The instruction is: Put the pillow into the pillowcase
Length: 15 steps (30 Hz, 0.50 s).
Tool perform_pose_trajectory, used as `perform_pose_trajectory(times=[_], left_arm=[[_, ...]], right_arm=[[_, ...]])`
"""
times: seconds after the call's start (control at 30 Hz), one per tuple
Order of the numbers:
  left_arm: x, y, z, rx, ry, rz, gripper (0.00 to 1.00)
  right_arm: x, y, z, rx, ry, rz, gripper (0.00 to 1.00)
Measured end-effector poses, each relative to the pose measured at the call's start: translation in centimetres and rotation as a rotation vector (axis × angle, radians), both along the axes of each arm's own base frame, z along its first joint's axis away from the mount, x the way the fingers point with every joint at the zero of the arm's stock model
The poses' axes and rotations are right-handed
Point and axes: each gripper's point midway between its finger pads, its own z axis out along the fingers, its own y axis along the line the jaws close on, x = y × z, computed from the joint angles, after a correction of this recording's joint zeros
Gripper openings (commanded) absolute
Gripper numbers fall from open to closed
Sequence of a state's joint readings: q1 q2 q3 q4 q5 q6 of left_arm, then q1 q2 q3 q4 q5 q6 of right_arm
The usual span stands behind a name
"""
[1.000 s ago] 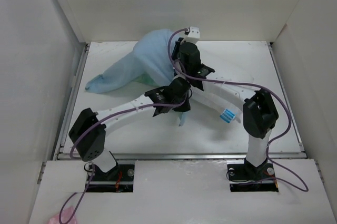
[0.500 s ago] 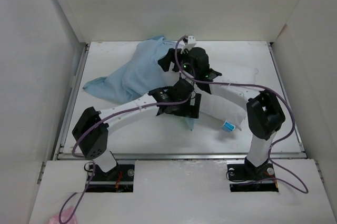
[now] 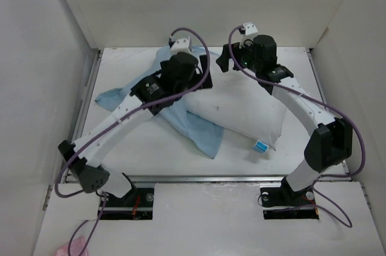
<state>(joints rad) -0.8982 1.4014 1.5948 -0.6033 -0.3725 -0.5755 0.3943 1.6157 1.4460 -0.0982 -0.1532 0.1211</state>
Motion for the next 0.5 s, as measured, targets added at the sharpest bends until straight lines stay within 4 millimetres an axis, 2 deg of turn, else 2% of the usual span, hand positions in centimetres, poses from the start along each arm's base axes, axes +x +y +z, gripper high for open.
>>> perform_pose_trajectory(times=[0.07,0.1,0.2,0.27,0.37,0.47,0.5], left_arm=[[4.1,2.0,0.4,0.031,-0.015,0.119,1.0],[6.4,3.3,0.0,0.074,0.0,0.169,1.0],[13.6,4.4,-0.5,0.147,-0.002,0.248,1.0],[18.0,4.7,-1.9,0.213,-0.011,0.258,1.0],[21.5,4.2,-5.5,0.336,0.012,0.21,1.0],[22.0,2.8,-9.2,0.446,0.048,0.118,1.0],[21.8,2.3,-10.3,0.475,0.064,0.084,1.0]], right_arm=[[0.7,-1.4,-0.4,-0.029,0.005,0.004,1.0],[1.5,-2.3,-0.7,-0.041,0.012,0.002,1.0],[4.1,-4.4,-2.4,-0.084,0.046,0.0,1.0],[5.8,-5.1,-3.8,-0.111,0.063,0.003,1.0],[6.8,-4.7,-6.9,-0.147,0.113,0.037,1.0],[7.0,-4.0,-9.9,-0.164,0.164,0.087,0.98],[6.9,-3.6,-10.6,-0.162,0.176,0.107,0.94]])
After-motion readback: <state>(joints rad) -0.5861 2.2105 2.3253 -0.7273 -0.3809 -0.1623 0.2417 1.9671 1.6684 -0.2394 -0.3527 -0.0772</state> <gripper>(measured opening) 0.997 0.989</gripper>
